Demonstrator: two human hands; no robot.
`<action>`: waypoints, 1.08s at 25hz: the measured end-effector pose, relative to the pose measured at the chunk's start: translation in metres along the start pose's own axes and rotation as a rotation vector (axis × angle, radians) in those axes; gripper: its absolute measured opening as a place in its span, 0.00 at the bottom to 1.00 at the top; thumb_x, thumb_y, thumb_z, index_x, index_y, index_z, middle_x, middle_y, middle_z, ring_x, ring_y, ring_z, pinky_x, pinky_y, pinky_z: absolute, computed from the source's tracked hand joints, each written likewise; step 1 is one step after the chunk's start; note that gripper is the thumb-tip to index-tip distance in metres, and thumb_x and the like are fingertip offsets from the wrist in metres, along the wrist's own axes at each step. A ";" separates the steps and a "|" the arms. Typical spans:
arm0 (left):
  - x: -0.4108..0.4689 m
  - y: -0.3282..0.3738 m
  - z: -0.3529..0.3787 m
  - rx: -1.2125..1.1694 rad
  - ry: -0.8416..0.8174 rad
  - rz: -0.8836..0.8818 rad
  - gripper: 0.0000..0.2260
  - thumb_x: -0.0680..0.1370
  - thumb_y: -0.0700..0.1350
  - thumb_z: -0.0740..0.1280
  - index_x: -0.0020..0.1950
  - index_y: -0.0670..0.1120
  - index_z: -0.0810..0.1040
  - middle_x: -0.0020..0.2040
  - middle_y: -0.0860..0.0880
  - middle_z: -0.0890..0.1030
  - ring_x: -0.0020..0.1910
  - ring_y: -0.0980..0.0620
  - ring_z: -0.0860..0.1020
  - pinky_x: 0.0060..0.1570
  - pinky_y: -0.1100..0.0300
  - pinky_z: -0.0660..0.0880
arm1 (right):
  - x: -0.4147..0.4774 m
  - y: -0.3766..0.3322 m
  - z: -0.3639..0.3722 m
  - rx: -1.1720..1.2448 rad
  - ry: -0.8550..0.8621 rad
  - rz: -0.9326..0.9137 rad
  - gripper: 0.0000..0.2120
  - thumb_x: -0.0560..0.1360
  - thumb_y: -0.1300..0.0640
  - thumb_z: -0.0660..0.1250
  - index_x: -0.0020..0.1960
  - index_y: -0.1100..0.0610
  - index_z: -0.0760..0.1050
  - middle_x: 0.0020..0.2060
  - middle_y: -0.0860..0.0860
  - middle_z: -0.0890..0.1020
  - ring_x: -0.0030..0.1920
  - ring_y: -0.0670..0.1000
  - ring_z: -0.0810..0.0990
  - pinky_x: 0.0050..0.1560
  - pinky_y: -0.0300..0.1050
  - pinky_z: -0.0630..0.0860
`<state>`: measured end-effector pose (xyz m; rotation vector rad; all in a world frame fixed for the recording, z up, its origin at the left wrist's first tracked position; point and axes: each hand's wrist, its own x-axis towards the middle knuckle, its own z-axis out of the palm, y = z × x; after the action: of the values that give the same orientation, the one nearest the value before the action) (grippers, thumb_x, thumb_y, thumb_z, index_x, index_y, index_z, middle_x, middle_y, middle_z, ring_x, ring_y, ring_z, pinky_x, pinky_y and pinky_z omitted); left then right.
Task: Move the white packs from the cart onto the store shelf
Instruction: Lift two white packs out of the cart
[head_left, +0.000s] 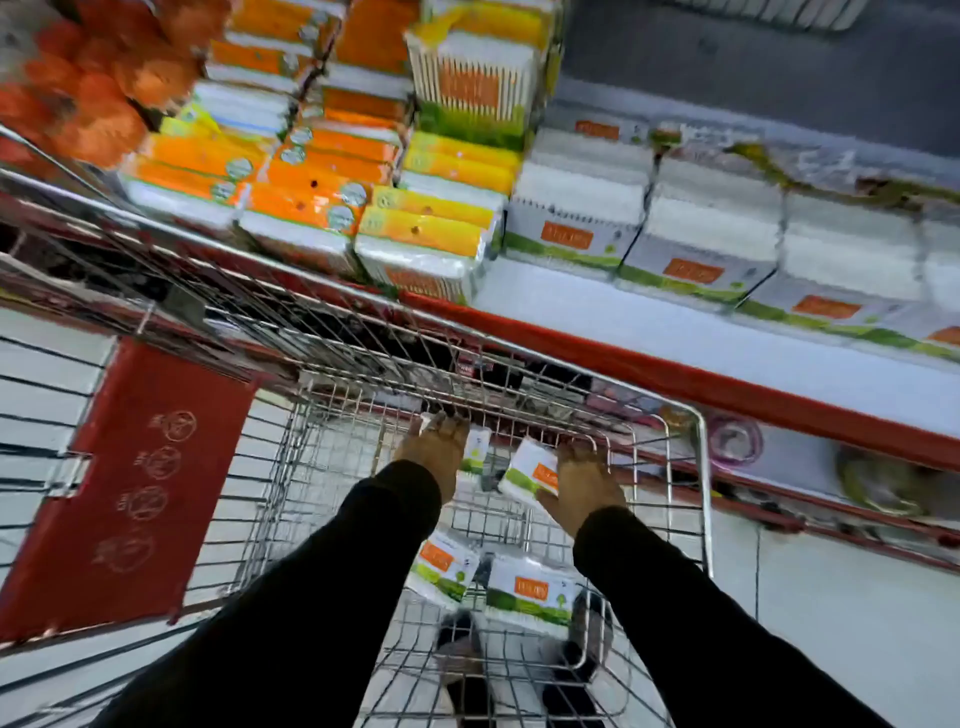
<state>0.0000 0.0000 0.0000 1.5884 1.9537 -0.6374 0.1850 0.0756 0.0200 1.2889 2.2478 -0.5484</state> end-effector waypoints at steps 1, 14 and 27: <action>0.010 -0.001 0.004 0.074 -0.020 0.003 0.35 0.81 0.44 0.60 0.82 0.44 0.42 0.82 0.46 0.45 0.81 0.46 0.48 0.79 0.46 0.51 | 0.009 0.001 0.007 -0.006 -0.020 -0.010 0.26 0.75 0.48 0.67 0.67 0.60 0.69 0.64 0.58 0.73 0.62 0.59 0.75 0.61 0.49 0.73; -0.012 -0.013 -0.007 -0.017 0.098 -0.020 0.22 0.76 0.47 0.73 0.67 0.42 0.73 0.66 0.45 0.71 0.56 0.45 0.80 0.55 0.54 0.81 | 0.001 -0.006 -0.006 0.046 0.015 -0.063 0.19 0.72 0.55 0.73 0.59 0.54 0.69 0.52 0.54 0.81 0.50 0.56 0.81 0.41 0.44 0.72; -0.177 -0.005 -0.143 -0.162 0.287 -0.031 0.24 0.78 0.51 0.68 0.73 0.50 0.68 0.69 0.48 0.73 0.63 0.46 0.78 0.59 0.52 0.78 | -0.141 -0.007 -0.164 0.008 0.244 -0.071 0.19 0.70 0.53 0.74 0.60 0.46 0.79 0.55 0.49 0.83 0.57 0.52 0.81 0.52 0.45 0.78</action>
<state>0.0081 -0.0357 0.2248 1.6222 2.1768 -0.2638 0.2053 0.0686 0.2354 1.3476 2.5004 -0.4457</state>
